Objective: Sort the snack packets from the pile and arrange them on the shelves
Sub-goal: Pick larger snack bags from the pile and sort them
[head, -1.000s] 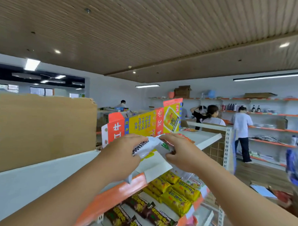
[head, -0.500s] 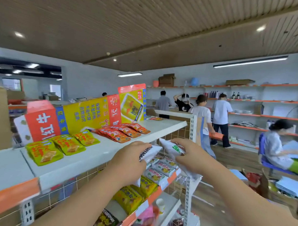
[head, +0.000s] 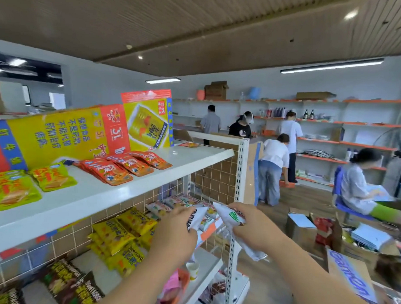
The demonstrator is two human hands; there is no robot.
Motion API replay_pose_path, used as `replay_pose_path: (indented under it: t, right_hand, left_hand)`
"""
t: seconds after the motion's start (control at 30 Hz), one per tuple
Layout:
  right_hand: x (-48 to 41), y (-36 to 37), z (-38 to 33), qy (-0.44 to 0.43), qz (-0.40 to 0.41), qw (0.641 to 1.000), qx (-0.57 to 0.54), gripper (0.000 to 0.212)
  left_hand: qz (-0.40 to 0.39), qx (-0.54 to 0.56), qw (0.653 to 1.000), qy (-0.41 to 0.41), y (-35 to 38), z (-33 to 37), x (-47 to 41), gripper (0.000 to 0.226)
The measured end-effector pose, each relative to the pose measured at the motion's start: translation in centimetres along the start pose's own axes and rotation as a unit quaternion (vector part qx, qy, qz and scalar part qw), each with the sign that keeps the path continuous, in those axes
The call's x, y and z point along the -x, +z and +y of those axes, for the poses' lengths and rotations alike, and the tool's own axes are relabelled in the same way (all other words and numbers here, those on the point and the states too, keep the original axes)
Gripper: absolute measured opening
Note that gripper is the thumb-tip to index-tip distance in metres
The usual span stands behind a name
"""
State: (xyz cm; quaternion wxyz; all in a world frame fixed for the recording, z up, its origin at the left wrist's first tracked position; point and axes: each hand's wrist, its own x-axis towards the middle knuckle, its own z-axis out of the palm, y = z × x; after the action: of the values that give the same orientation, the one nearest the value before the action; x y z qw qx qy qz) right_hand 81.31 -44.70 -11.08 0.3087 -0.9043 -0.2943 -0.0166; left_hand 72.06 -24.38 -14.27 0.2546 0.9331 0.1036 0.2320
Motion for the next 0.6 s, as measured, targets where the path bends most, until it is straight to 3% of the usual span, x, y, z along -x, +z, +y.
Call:
replay_pose_path:
  t: [0.23,0.6]
  right_hand:
    - [-6.8,3.5,2.7,0.0,-0.016,1.0,0.004,0.054]
    - [-20.1,9.0,10.7,0.076,-0.034,0.996,-0.021,0.056]
  left_hand:
    - [0.004,0.02,1.0,-0.023,5.8,-3.1,-6.5,0.056]
    - [-0.03,0.055,0.996,-0.066,13.9,-9.1,-18.5,0.062]
